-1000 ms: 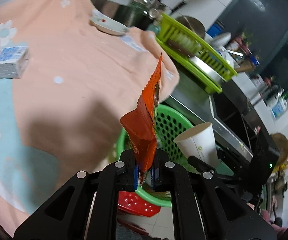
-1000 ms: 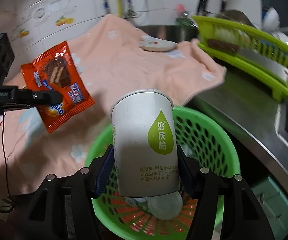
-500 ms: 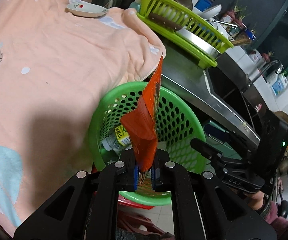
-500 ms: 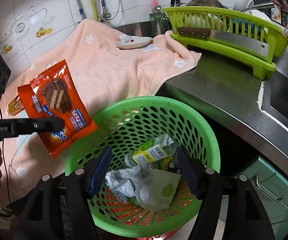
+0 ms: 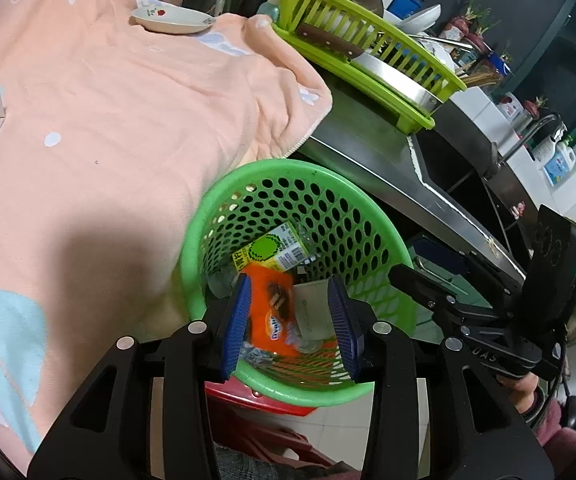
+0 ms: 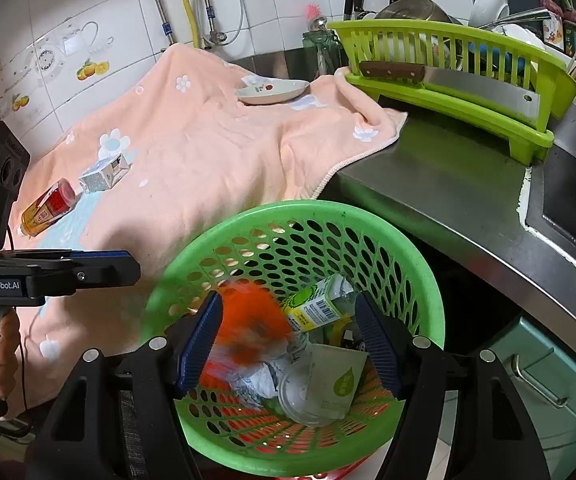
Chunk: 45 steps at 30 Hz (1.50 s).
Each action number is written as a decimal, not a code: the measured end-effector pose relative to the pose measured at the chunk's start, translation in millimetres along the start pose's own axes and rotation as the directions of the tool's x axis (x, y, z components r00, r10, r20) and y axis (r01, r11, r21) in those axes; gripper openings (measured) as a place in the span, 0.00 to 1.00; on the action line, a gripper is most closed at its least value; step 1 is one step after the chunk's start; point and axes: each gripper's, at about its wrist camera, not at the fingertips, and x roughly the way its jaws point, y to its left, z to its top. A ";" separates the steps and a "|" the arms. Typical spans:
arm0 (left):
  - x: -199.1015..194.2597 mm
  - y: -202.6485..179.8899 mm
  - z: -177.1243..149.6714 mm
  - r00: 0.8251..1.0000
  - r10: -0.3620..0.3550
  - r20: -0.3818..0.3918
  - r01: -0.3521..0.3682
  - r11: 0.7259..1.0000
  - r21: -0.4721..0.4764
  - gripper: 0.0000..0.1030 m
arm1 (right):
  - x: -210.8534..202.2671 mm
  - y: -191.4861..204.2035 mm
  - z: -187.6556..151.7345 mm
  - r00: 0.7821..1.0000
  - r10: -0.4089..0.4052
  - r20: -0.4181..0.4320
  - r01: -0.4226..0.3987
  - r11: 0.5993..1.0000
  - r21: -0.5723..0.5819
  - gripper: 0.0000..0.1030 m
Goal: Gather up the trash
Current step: 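Carry the orange wrapper and white cup over the green basket and release both, then move both tools back to the towel toward the gold bottle and milk carton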
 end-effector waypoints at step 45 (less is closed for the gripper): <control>-200.7 255.4 17.5 0.789 0.609 0.087 -0.595 0.791 -0.142 0.75 | 117.8 237.5 145.7 0.941 0.304 -0.145 -0.336 0.811 -0.479 0.73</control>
